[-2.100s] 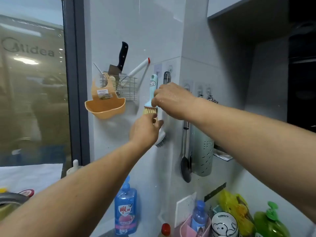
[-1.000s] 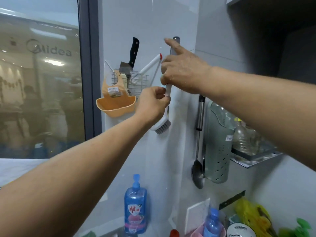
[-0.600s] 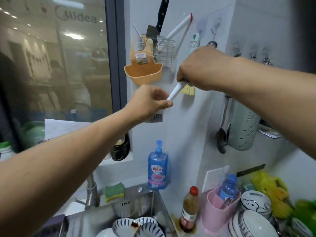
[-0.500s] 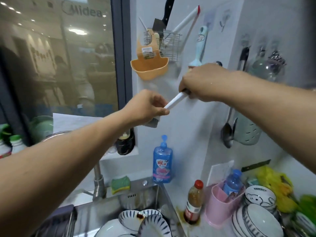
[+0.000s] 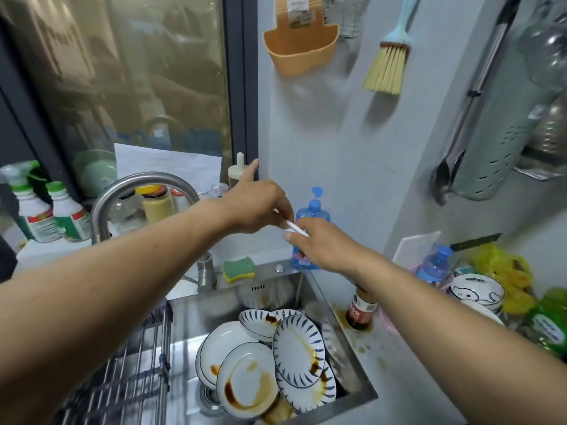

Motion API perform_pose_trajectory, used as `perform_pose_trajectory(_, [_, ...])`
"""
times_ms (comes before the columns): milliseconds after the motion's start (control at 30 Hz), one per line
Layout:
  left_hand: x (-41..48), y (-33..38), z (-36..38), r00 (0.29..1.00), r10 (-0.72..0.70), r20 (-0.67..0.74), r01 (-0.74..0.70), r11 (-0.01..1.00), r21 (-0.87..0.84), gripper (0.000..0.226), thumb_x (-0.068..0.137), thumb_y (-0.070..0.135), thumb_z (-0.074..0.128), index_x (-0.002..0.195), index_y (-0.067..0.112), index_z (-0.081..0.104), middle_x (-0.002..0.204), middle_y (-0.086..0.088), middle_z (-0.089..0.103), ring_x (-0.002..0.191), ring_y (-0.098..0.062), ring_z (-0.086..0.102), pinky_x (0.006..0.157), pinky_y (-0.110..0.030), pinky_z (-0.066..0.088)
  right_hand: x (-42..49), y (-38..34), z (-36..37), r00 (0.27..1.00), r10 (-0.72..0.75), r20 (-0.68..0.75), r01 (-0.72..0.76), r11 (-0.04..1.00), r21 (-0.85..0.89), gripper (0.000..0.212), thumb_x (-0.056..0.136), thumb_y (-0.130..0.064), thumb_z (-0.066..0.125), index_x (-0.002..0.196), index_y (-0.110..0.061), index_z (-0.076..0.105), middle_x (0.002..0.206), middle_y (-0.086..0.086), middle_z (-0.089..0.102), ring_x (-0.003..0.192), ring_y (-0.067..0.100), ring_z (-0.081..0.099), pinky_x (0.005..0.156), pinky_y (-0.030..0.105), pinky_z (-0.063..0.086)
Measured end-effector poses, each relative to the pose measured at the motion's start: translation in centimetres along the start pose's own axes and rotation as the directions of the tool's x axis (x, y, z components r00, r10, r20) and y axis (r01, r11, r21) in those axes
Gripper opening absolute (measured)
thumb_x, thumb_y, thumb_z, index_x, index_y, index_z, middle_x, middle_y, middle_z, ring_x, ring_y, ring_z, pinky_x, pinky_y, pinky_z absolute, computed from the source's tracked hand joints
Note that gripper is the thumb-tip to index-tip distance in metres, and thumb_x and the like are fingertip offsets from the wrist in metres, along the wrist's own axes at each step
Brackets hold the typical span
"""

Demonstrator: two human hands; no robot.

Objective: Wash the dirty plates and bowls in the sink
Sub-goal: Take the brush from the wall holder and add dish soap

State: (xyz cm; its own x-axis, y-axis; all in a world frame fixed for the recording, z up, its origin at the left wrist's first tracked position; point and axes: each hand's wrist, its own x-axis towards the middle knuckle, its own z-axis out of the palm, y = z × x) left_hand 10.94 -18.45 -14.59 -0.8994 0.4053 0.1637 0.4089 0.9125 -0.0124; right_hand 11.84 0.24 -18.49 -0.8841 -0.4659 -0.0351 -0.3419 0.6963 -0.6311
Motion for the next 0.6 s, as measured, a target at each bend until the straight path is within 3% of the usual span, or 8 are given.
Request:
perform_pose_trajectory(67, [-0.4, -0.2, 0.9, 1.000, 0.016, -0.025, -0.016, 0.999, 0.032, 0.028, 0.091, 0.045, 0.070, 0.118, 0.041, 0.071, 0.137, 0.012, 0.061, 0.148, -0.012, 0.033, 0.123, -0.058, -0.005, -0.3, 0.5, 2.0, 0.996, 0.042, -0.074, -0.035, 0.996, 0.087, 0.034, 0.104, -0.040, 0.051, 0.082, -0.015, 0.055, 0.075, 0.002, 0.061, 0.063, 0.013, 0.054, 0.063, 0.033, 0.042])
perform_pose_trajectory(133, [-0.6, -0.5, 1.5, 0.992, 0.020, -0.121, -0.018, 1.000, 0.020, 0.044, 0.089, 0.043, 0.073, 0.132, 0.037, 0.065, 0.154, 0.006, 0.047, 0.154, -0.017, 0.021, 0.124, -0.056, -0.004, -0.5, 1.0, 3.8, 0.987, 0.114, -0.115, -0.092, 0.978, 0.187, 0.037, 0.104, -0.041, 0.049, 0.082, -0.013, 0.057, 0.071, 0.000, 0.060, 0.059, 0.010, 0.053, 0.061, 0.031, 0.042])
perform_pose_trajectory(200, [-0.3, -1.2, 2.3, 0.964, -0.031, -0.265, 0.009, 0.996, -0.084, 0.048, 0.091, 0.035, 0.073, 0.138, 0.031, 0.061, 0.155, 0.002, 0.047, 0.153, -0.021, 0.025, 0.125, -0.055, 0.001, -0.8, 1.5, 5.2, 0.971, 0.212, -0.107, -0.168, 0.931, 0.324, 0.037, 0.106, -0.039, 0.047, 0.085, -0.012, 0.061, 0.067, -0.002, 0.058, 0.048, 0.004, 0.049, 0.053, 0.025, 0.039])
perform_pose_trajectory(267, [0.3, -2.3, 3.3, 0.923, -0.144, -0.358, 0.060, 0.970, -0.237, 0.046, 0.094, 0.022, 0.070, 0.139, 0.024, 0.061, 0.149, 0.000, 0.054, 0.146, -0.026, 0.038, 0.123, -0.054, 0.018, -1.0, 2.2, 6.4, 0.946, 0.310, -0.097, -0.232, 0.853, 0.468, 0.034, 0.107, -0.037, 0.046, 0.094, -0.014, 0.066, 0.069, 0.000, 0.059, 0.049, 0.007, 0.049, 0.050, 0.023, 0.038])
perform_pose_trajectory(333, [0.9, -3.1, 4.1, 0.900, -0.280, -0.334, 0.116, 0.892, -0.436, 0.047, 0.096, 0.009, 0.064, 0.141, 0.019, 0.058, 0.145, -0.002, 0.058, 0.138, -0.026, 0.049, 0.117, -0.046, 0.036, -1.2, 2.8, 7.0, 0.916, 0.391, -0.091, -0.264, 0.757, 0.598, 0.030, 0.108, -0.034, 0.044, 0.099, -0.017, 0.067, 0.070, 0.003, 0.057, 0.052, 0.012, 0.047, 0.047, 0.025, 0.037])
perform_pose_trajectory(400, [0.9, -3.4, 4.9, 0.901, -0.367, -0.229, 0.195, 0.817, -0.542, 0.049, 0.099, 0.002, 0.054, 0.146, 0.018, 0.053, 0.147, -0.003, 0.056, 0.136, -0.023, 0.049, 0.115, -0.037, 0.039, -1.4, 3.2, 7.4, 0.892, 0.446, -0.074, -0.275, 0.665, 0.694, 0.029, 0.109, -0.030, 0.042, 0.103, -0.013, 0.065, 0.069, 0.004, 0.054, 0.048, 0.012, 0.045, 0.044, 0.024, 0.035])
perform_pose_trajectory(600, [4.1, -3.8, 8.5, 0.946, -0.309, -0.103, 0.226, 0.851, -0.474, 0.059, 0.102, -0.004, 0.043, 0.155, 0.021, 0.042, 0.159, 0.000, 0.043, 0.147, -0.018, 0.038, 0.116, -0.023, 0.027, 0.1, 5.6, 7.5, 0.861, 0.508, -0.020, -0.276, 0.501, 0.820, 0.031, 0.109, -0.030, 0.040, 0.107, -0.010, 0.064, 0.066, 0.003, 0.053, 0.048, 0.013, 0.046, 0.045, 0.026, 0.040])
